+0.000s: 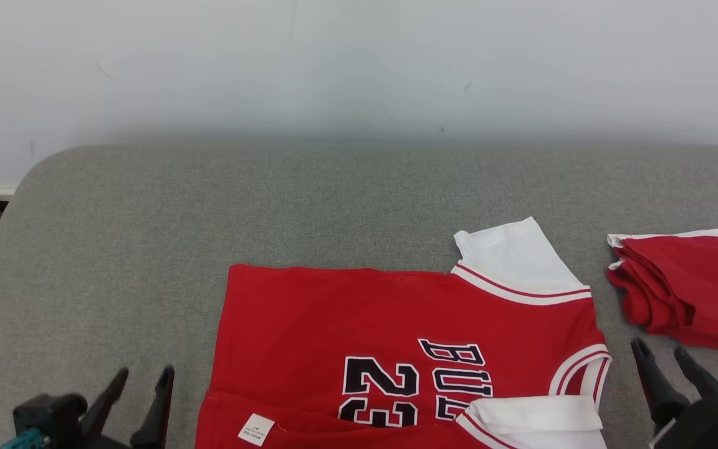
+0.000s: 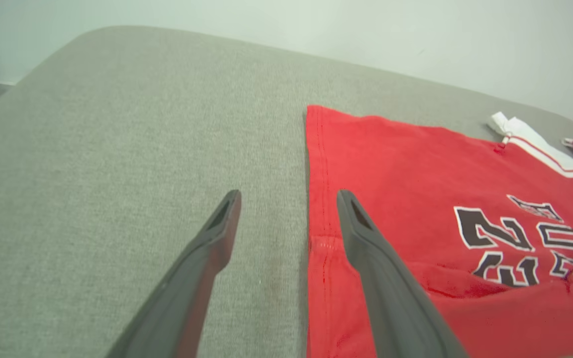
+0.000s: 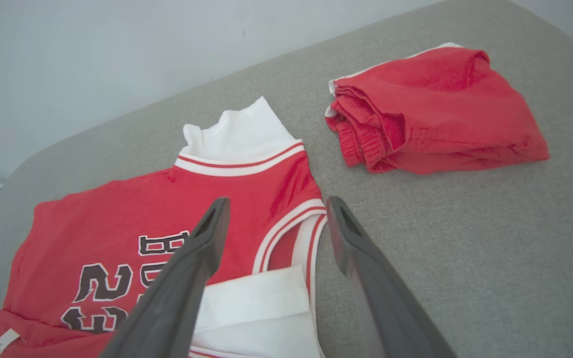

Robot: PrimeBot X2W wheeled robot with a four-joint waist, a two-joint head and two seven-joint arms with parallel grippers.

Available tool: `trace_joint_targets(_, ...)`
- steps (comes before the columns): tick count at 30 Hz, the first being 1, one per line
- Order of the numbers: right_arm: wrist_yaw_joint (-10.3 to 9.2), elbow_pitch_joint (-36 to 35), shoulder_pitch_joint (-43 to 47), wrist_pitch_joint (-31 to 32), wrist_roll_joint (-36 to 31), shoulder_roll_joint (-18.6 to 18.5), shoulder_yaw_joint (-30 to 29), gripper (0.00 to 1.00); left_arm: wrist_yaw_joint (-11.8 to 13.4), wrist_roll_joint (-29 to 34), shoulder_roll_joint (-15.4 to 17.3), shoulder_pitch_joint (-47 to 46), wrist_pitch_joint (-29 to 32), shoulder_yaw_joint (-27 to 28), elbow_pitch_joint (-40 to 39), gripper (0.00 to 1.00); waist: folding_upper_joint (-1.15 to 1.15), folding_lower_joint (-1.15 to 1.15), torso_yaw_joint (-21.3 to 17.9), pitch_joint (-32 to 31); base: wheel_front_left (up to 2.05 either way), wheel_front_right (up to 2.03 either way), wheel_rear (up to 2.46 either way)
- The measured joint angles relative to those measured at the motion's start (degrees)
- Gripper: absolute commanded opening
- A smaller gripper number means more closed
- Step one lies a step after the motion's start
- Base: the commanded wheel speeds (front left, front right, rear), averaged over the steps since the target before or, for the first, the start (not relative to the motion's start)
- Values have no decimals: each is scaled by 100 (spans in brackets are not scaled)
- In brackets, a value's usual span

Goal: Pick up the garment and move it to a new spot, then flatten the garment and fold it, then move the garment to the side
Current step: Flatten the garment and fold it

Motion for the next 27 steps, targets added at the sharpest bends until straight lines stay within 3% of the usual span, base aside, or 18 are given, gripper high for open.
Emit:
trace_joint_targets(5, -2, 35, -472, -656, -234, 205, 211, 100, 267, 328, -169, -187, -638, 144, -488, 100, 0, 0, 28, -141, 0, 0, 0)
trace_joint_targets(9, 23, 275, -753, -1121, -359, 234, 357, 100, 319, 528, -324, -355, -942, 159, -654, 100, 0, 0, 37, -251, 0, 0, 0)
trace_joint_targets(18, 253, 978, -982, -1825, -577, 286, 791, 100, 413, 698, -467, -380, -1038, 133, -280, 100, 0, 0, -15, -371, 0, 0, 0)
trace_joint_targets(27, 352, 1452, -982, -2386, -735, 305, 917, 100, 463, 920, -435, -368, -946, 154, 225, 100, 0, 0, -59, -407, 0, 0, 0)
